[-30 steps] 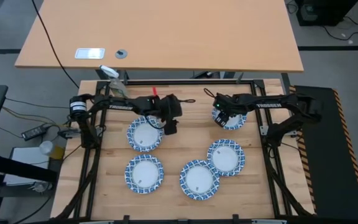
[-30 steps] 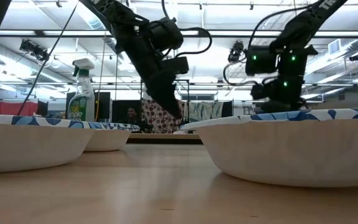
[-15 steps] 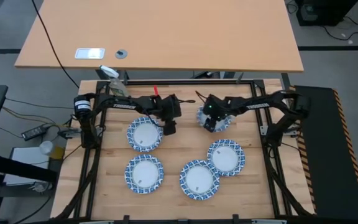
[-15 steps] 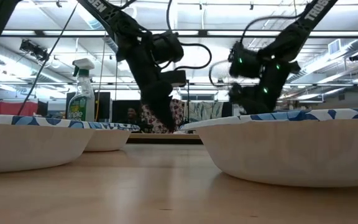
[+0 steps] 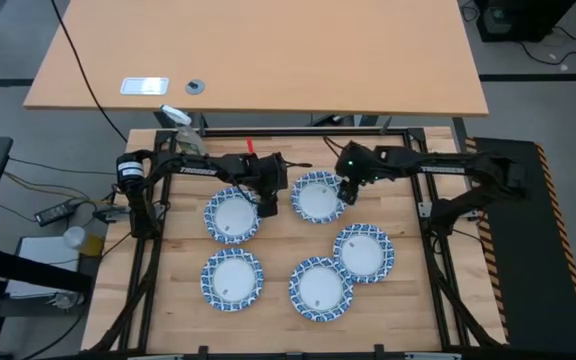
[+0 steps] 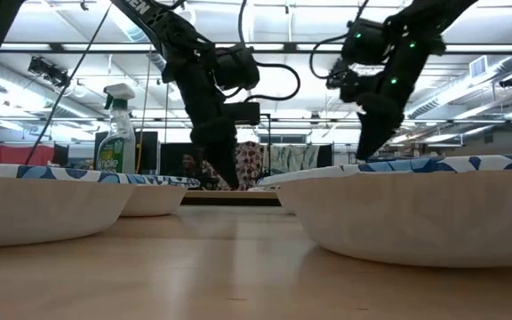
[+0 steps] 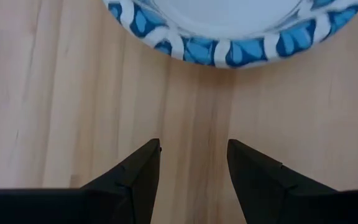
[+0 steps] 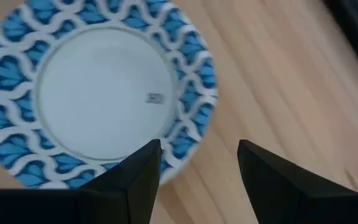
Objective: Nest bowls inside each other
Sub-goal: Stack the white bowl on top of the other white bowl
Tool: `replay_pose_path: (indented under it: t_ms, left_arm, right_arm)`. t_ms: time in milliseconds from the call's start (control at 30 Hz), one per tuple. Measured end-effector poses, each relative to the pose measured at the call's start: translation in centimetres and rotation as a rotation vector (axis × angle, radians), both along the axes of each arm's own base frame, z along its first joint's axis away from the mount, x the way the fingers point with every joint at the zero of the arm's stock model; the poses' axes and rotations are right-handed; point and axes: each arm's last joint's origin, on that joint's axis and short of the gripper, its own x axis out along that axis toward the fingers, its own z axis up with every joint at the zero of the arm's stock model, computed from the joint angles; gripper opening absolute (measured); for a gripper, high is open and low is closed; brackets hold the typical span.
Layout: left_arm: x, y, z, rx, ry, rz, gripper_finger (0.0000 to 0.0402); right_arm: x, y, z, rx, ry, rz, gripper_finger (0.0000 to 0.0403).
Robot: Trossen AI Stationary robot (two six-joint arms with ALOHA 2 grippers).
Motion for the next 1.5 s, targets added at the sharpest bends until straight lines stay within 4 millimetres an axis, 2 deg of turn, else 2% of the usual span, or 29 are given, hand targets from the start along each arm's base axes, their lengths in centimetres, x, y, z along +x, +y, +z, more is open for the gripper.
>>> replay_pose_path:
  t_ms: [167,367,533,633,733,967,1100,1267,1500]
  left_arm:
    - [0.2,0.2,0.1,0.05,-0.019,-0.038,0.019]
    - [0.0,0.0,1.1,0.121,-0.11,-0.097,0.0189]
    - [-1.0,-0.4,2.2,0.302,-0.237,-0.136,0.0189]
    - [-1.9,0.0,3.6,0.401,-0.198,-0.098,0.0189]
    - [-2.5,1.2,4.8,0.372,-0.137,-0.064,0.0187]
    - [-1.6,4.2,3.7,0.175,-0.153,-0.013,0.0178]
    - [-1.1,3.3,1.8,0.077,-0.066,-0.035,0.0178]
    - [-0.1,1.3,0.4,0.037,-0.022,-0.102,0.0178]
    - [0.5,1.1,-2.1,-0.018,0.037,-0.12,0.0178]
  right_arm:
    - [-2.1,0.8,-1.5,-0.02,-0.02,-0.05,0.022]
    - [-4.4,1.8,-2.3,0.0,-0.072,-0.115,0.022]
    - [-5.5,2.3,-3.2,-0.019,-0.143,-0.108,0.022]
    - [-5.9,2.4,-3.8,-0.014,-0.108,-0.098,0.022]
    - [-5.8,2.6,-4.3,-0.011,-0.071,-0.076,0.022]
    - [-5.2,1.2,-5.5,-0.018,-0.034,-0.068,0.022]
    - [-5.4,1.2,-6.5,0.075,0.021,-0.06,0.022]
    - [-4.2,1.1,-6.9,0.094,-0.044,-0.008,0.022]
    - [-2.3,0.6,-8.2,0.121,-0.141,0.058,0.022]
